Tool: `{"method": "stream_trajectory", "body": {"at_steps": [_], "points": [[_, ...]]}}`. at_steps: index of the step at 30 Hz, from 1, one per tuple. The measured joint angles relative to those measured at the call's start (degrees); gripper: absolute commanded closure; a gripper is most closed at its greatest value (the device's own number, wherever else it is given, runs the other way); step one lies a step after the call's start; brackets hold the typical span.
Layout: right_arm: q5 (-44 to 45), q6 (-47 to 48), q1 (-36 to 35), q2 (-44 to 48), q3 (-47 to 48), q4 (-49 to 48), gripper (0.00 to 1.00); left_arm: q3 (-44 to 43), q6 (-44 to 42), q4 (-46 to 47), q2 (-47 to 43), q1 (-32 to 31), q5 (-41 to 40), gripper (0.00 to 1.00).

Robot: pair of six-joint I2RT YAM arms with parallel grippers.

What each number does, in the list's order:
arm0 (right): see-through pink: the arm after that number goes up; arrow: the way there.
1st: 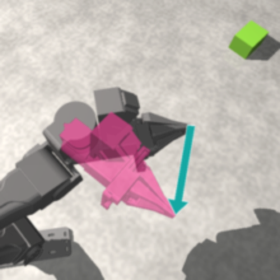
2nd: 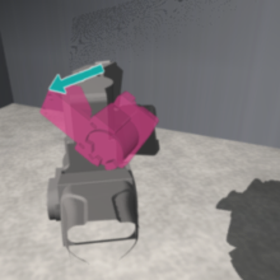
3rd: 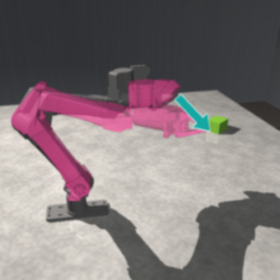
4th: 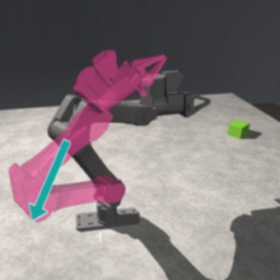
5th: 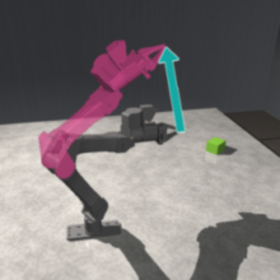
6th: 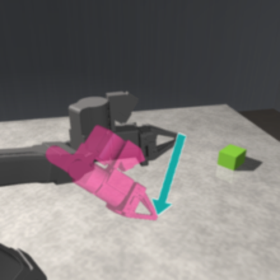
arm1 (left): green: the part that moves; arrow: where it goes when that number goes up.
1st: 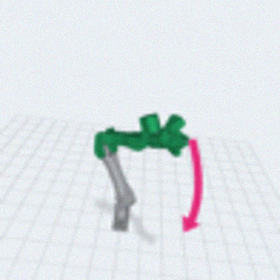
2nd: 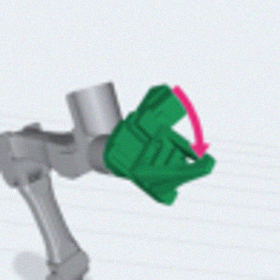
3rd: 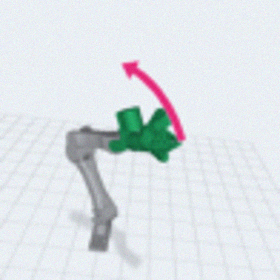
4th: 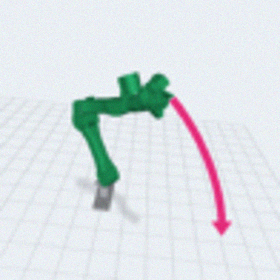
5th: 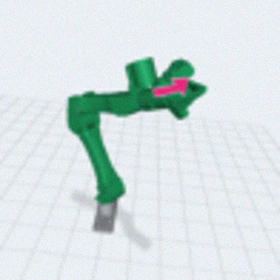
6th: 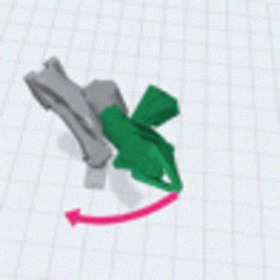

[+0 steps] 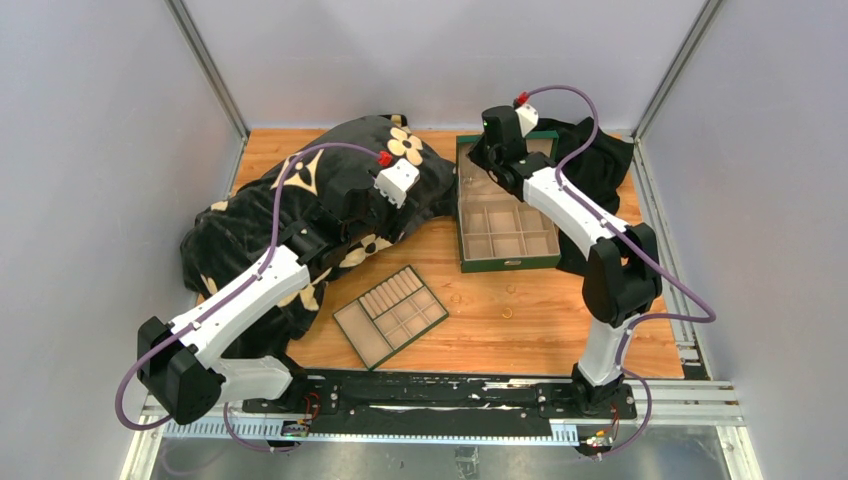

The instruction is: Organize the mixed jewelry

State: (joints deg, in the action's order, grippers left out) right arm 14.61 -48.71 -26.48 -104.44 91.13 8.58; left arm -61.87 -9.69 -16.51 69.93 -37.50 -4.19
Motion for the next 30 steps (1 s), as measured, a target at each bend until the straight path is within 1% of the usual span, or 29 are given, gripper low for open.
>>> {"method": "stream_trajectory", "body": {"at_steps": [24, 25, 28, 30], "points": [[1.0, -0.1, 0.4, -1.1, 0.0, -1.1, 1.0, 0.0, 0.0, -0.4, 0.0, 0.0, 0.0, 0.36], [1.0, -0.1, 0.4, -1.3, 0.0, -1.1, 0.97, 0.0, 0.0, -0.4, 0.0, 0.0, 0.0, 0.36], [1.0, -0.2, 0.4, -1.5, 0.0, -1.3, 0.81, 0.0, 0.0, -0.4, 0.0, 0.0, 0.0, 0.36], [1.0, -0.3, 0.5, -1.5, 0.0, -1.3, 0.76, 0.0, 0.0, -0.4, 0.0, 0.0, 0.0, 0.36]]}}
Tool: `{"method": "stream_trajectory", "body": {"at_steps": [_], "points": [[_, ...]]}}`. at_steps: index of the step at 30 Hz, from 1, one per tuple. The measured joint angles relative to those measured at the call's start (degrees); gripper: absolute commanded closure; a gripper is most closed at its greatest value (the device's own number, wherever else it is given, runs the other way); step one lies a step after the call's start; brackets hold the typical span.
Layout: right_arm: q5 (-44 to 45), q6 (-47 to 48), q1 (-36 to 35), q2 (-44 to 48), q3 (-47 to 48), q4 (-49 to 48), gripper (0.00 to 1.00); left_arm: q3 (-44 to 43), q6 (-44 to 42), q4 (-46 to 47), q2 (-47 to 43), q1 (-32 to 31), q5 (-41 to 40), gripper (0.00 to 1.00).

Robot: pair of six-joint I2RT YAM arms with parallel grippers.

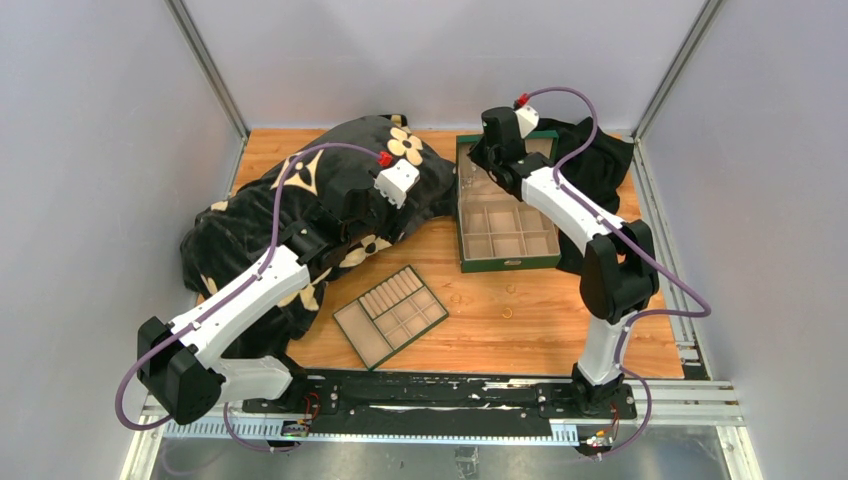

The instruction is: Organize the mixed jewelry

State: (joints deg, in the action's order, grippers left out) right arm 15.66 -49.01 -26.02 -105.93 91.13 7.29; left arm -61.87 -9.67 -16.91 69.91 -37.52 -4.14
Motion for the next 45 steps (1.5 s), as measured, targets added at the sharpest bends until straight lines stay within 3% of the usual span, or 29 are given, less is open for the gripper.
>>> {"method": "stream_trajectory", "body": {"at_steps": [3, 12, 16, 19, 30, 33, 36, 40, 45], "points": [[0.0, -0.1, 0.0, 0.0, 0.0, 0.2, 0.7, 0.0, 0.0, 0.0, 0.0, 0.0, 0.0, 0.36], [-0.9, -0.3, 0.1, 2.1, -2.4, 0.0, 0.68, 0.0, 0.2, -1.4, 0.0, 0.0, 0.7, 0.36], [-2.4, 0.2, 0.5, 6.7, -4.4, 0.5, 0.49, 0.0, 1.3, -1.7, -0.6, 0.0, 0.7, 0.36], [-2.6, 3.4, 1.9, 13.5, -7.3, 1.6, 0.43, -0.2, 2.9, -2.4, -1.2, 0.0, 0.5, 0.35], [-2.1, 24.8, 4.8, 45.0, -22.9, 12.2, 0.43, -0.2, 12.0, -5.2, -5.0, 0.0, -3.6, 0.26], [-2.6, 26.1, 2.7, 50.8, -30.8, 17.3, 0.34, 0.2, 15.6, -9.6, -6.1, 0.0, -7.3, 0.25], [-1.9, 25.0, -3.9, 56.5, -40.7, 22.7, 0.27, 4.2, 19.8, -12.5, -9.7, 0.0, -9.6, 0.25], [-0.4, 22.5, -10.1, 59.2, -48.4, 28.4, 0.33, 12.4, 26.2, -15.8, -16.9, -0.5, -10.6, 0.27], [-1.7, 21.5, -11.2, 54.3, -49.8, 31.9, 0.47, 18.8, 32.8, -19.1, -20.1, -5.9, -12.0, 0.28]]}}
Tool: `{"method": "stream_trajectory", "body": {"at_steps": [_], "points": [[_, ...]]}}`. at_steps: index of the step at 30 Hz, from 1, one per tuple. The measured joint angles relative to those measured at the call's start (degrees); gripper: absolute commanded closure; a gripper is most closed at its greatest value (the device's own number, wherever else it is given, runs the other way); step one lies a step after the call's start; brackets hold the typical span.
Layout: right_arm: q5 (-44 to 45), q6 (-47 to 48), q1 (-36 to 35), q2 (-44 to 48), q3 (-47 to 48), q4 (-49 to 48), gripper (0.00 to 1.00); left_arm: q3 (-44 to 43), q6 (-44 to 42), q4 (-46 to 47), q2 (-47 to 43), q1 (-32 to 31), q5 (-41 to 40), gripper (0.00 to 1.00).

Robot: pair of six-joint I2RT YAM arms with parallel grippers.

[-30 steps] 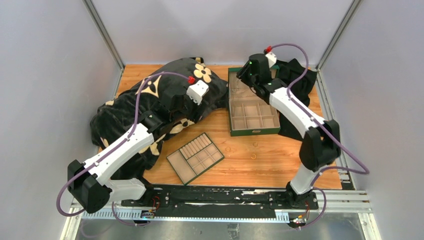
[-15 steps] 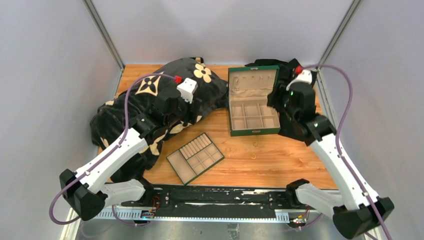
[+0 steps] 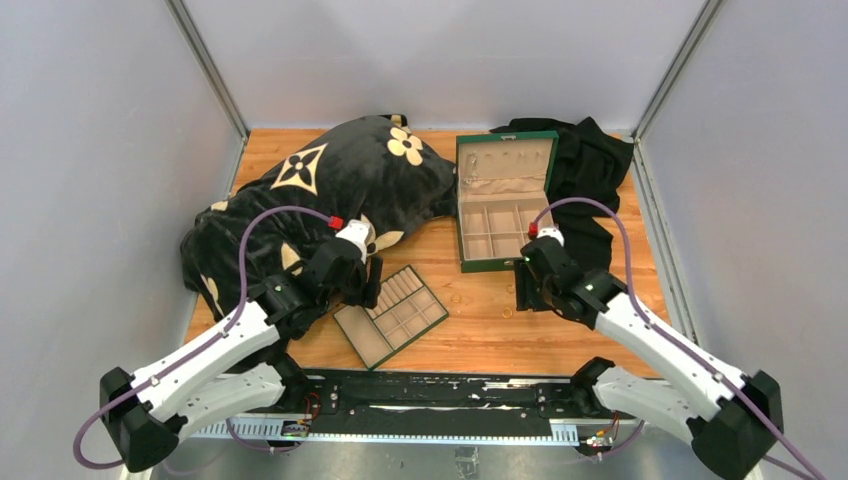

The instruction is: Organize the mixed jewelry

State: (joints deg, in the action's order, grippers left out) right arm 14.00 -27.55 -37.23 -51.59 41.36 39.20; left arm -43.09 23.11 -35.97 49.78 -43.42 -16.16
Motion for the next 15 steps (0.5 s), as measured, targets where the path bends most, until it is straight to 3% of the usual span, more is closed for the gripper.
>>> {"method": "stream_trajectory", "body": {"at_steps": [15], "points": [[-16.9, 7.1, 1.5, -19.1, -0.4, -6.1, 0.58, 1.2, 7.1, 0.8, 5.1, -2.1, -0.9, 0.26]]}}
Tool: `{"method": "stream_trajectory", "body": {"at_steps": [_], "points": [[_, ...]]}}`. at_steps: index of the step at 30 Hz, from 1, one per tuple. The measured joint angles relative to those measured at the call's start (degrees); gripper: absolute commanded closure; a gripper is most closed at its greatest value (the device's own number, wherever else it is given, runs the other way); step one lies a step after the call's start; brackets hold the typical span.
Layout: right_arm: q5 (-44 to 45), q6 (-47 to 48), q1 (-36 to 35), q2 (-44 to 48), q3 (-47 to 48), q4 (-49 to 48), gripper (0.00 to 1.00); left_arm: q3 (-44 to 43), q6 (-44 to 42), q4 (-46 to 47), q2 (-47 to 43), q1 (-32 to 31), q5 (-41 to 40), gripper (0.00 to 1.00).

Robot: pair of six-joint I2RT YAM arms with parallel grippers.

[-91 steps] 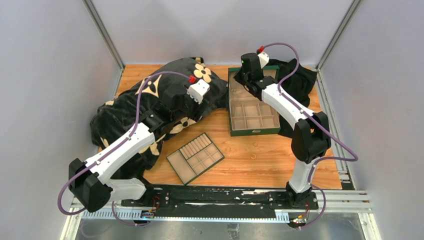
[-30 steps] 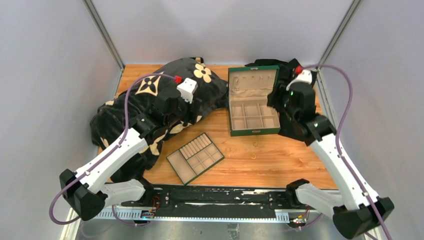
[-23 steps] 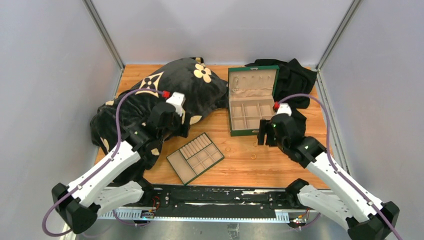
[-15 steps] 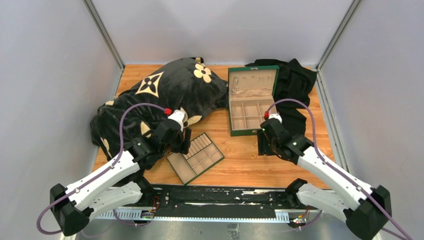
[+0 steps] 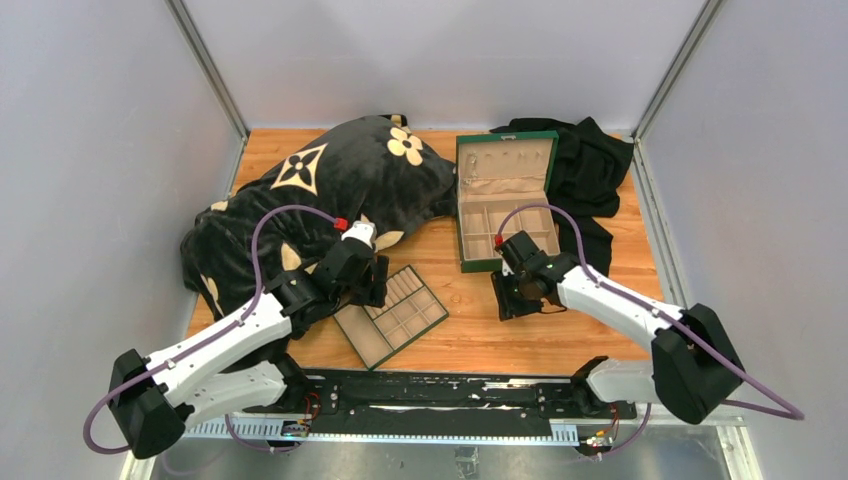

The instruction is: Organize the mixed jewelry

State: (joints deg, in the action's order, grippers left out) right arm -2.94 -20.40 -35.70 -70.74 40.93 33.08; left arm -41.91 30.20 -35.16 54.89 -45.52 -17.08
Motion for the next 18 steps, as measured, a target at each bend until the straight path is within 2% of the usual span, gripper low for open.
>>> {"method": "stream_trajectory", "body": {"at_steps": [9, 18], "points": [[-0.5, 2.6, 3.6, -3.1, -1.2, -4.0, 0.64, -0.3, 0.2, 1.0, 1.1, 0.0, 0.5, 0.28], [-0.6, 4.1, 4.3, -6.0, -1.4, -6.9, 0.69, -0.5, 0.3, 1.6, 1.1, 0.0, 1.0, 0.28]]}}
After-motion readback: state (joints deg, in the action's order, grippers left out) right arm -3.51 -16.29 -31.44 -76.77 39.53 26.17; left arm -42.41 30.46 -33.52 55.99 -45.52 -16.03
